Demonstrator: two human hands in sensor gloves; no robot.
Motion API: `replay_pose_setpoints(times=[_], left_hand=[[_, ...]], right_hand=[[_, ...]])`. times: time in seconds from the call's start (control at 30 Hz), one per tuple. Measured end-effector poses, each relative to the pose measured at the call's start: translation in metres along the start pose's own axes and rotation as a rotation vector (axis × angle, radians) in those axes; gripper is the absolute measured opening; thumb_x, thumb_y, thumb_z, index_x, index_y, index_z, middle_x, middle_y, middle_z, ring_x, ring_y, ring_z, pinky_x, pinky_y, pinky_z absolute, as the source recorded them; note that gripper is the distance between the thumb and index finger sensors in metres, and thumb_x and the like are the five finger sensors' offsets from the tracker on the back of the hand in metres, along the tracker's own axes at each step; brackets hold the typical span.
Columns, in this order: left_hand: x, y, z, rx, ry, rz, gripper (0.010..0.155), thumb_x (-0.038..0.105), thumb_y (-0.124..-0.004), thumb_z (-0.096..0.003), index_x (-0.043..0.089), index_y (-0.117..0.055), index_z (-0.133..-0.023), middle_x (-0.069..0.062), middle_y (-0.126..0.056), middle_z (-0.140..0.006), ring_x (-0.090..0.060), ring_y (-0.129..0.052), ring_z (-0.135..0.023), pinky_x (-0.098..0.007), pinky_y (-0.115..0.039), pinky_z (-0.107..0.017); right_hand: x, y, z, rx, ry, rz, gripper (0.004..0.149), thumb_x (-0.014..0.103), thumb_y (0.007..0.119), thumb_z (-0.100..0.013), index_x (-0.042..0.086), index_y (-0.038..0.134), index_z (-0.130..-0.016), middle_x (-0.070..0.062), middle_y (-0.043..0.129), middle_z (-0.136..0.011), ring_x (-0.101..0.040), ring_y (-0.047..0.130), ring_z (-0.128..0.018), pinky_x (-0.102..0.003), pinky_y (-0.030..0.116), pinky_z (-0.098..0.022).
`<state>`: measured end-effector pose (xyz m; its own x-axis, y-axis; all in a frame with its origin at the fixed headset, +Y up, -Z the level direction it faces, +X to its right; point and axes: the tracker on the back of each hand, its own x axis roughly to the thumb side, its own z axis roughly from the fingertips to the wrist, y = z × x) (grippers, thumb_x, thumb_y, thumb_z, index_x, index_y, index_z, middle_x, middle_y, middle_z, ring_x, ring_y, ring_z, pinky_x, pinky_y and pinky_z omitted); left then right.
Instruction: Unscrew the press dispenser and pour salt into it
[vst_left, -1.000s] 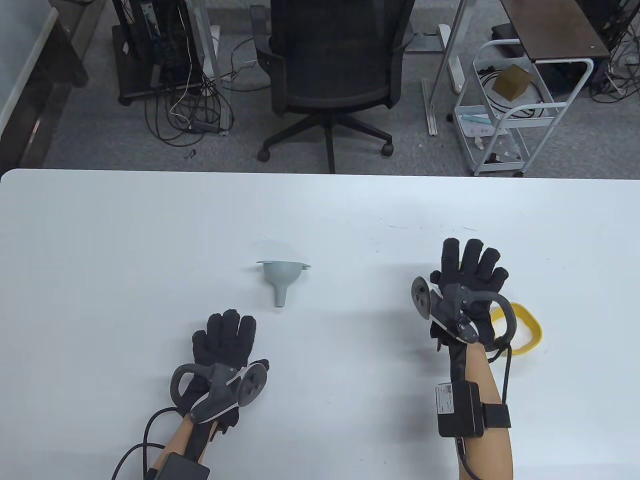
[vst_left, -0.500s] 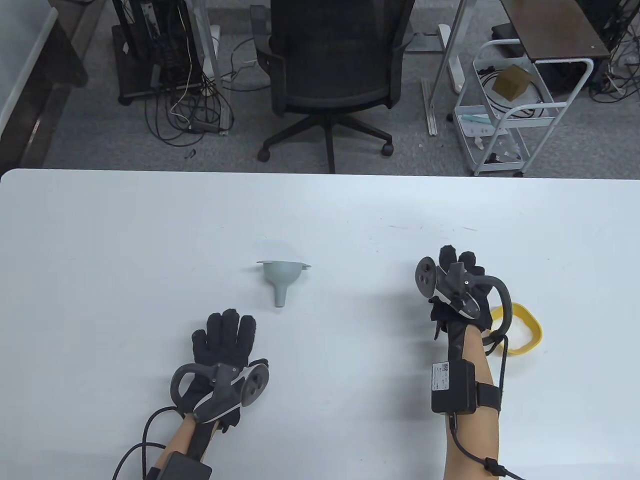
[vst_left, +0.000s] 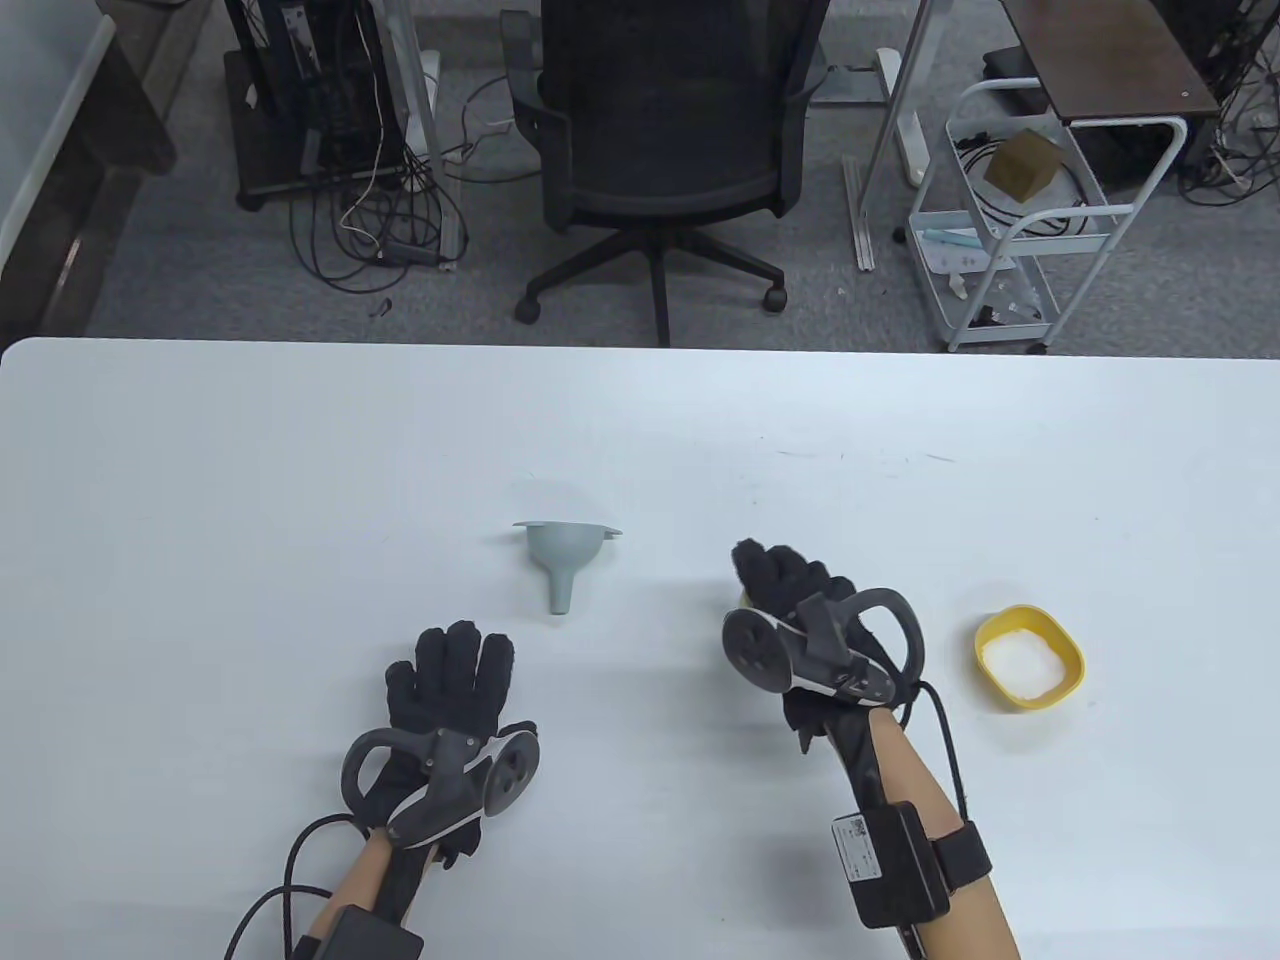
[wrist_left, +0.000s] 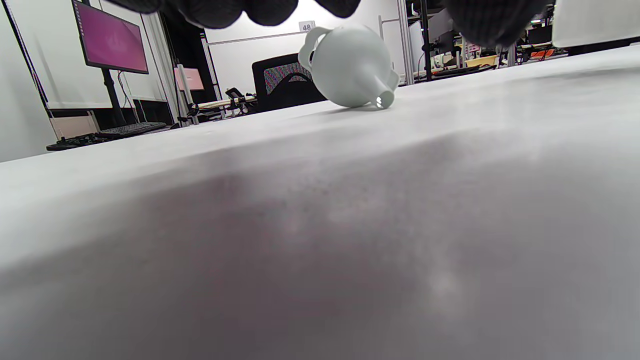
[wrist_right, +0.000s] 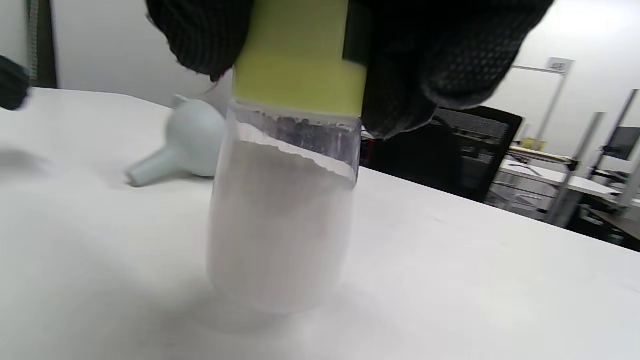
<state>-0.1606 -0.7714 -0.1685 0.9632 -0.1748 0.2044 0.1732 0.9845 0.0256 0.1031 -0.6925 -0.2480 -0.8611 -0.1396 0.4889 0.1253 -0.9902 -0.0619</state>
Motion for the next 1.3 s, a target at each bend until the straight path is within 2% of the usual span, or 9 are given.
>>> replay_pose_setpoints(times=[0.27, 0.47, 0.67, 0.77, 0.87, 1.03, 1.17, 1.3], left_hand=[[0.001, -0.001, 0.001, -0.013, -0.006, 0.001, 0.099, 0.062, -0.068, -0.0516, 0.004, -0.033, -0.124, -0.038, -0.041, -0.124, -0.065, -0.051, -0.107, -0.077, -0.052, -0.069], [0.001, -0.001, 0.001, -0.018, -0.006, -0.008, 0.099, 0.062, -0.068, -0.0517, 0.004, -0.033, -0.124, -0.038, -0.041, -0.124, -0.065, -0.051, -0.107, -0.077, -0.052, -0.069], [0.0, -0.002, 0.0, -0.034, 0.002, -0.01, 0.099, 0.062, -0.068, -0.0518, 0.004, -0.033, -0.124, -0.038, -0.041, -0.124, -0.065, -0.051, -0.107, -0.077, -0.052, -0.069], [-0.001, -0.002, 0.0, -0.033, 0.005, -0.007, 0.099, 0.062, -0.068, -0.0519, 0.004, -0.033, -0.124, -0.039, -0.041, -0.124, -0.065, -0.051, -0.107, -0.077, -0.052, -0.069], [-0.001, -0.002, 0.0, -0.03, 0.007, 0.012, 0.099, 0.062, -0.068, -0.0517, 0.004, -0.033, -0.124, -0.038, -0.042, -0.124, -0.064, -0.052, -0.107, -0.076, -0.052, -0.069], [-0.004, -0.001, 0.0, -0.03, 0.013, 0.027, 0.099, 0.062, -0.068, -0.0517, 0.004, -0.034, -0.124, -0.038, -0.042, -0.124, -0.064, -0.052, -0.107, -0.076, -0.053, -0.069], [-0.004, -0.001, 0.0, -0.037, 0.015, 0.028, 0.099, 0.062, -0.068, -0.0516, 0.004, -0.034, -0.124, -0.038, -0.042, -0.124, -0.064, -0.052, -0.107, -0.076, -0.053, -0.069], [-0.004, -0.001, 0.0, -0.04, 0.013, 0.027, 0.099, 0.062, -0.068, -0.0516, 0.004, -0.034, -0.124, -0.038, -0.042, -0.124, -0.064, -0.052, -0.107, -0.076, -0.053, -0.069]], right_hand=[[0.066, 0.0, 0.011, 0.0, -0.232, -0.005, 0.078, 0.042, 0.07, -0.056, -0.004, 0.045, -0.114, -0.028, 0.068, -0.105, -0.043, 0.085, -0.082, -0.054, 0.078, -0.059], [0.089, 0.004, 0.015, 0.016, -0.299, 0.046, 0.078, 0.042, 0.071, -0.056, -0.004, 0.044, -0.114, -0.027, 0.068, -0.106, -0.043, 0.085, -0.083, -0.054, 0.078, -0.06], [0.085, 0.009, 0.019, -0.024, -0.295, -0.007, 0.079, 0.043, 0.071, -0.056, -0.003, 0.043, -0.114, -0.027, 0.067, -0.106, -0.042, 0.084, -0.085, -0.057, 0.076, -0.061], [0.075, 0.009, 0.023, -0.052, -0.265, -0.07, 0.085, 0.048, 0.07, -0.056, -0.003, 0.04, -0.116, -0.029, 0.062, -0.11, -0.045, 0.079, -0.09, -0.065, 0.069, -0.064], [0.063, 0.014, 0.026, 0.0, -0.202, -0.129, 0.097, 0.056, 0.07, -0.054, -0.005, 0.033, -0.119, -0.032, 0.055, -0.114, -0.054, 0.07, -0.097, -0.074, 0.063, -0.064], [0.043, 0.044, 0.028, 0.145, -0.148, -0.35, 0.111, 0.062, 0.071, -0.051, -0.009, 0.021, -0.12, -0.041, 0.036, -0.119, -0.068, 0.047, -0.101, -0.085, 0.051, -0.062], [0.038, 0.071, 0.025, 0.226, -0.146, -0.539, 0.113, 0.06, 0.072, -0.051, -0.011, 0.015, -0.118, -0.045, 0.027, -0.117, -0.072, 0.037, -0.099, -0.087, 0.044, -0.06], [0.042, 0.082, 0.026, 0.175, -0.098, -0.663, 0.11, 0.059, 0.073, -0.051, -0.009, 0.02, -0.119, -0.044, 0.03, -0.117, -0.072, 0.037, -0.097, -0.087, 0.041, -0.058]])
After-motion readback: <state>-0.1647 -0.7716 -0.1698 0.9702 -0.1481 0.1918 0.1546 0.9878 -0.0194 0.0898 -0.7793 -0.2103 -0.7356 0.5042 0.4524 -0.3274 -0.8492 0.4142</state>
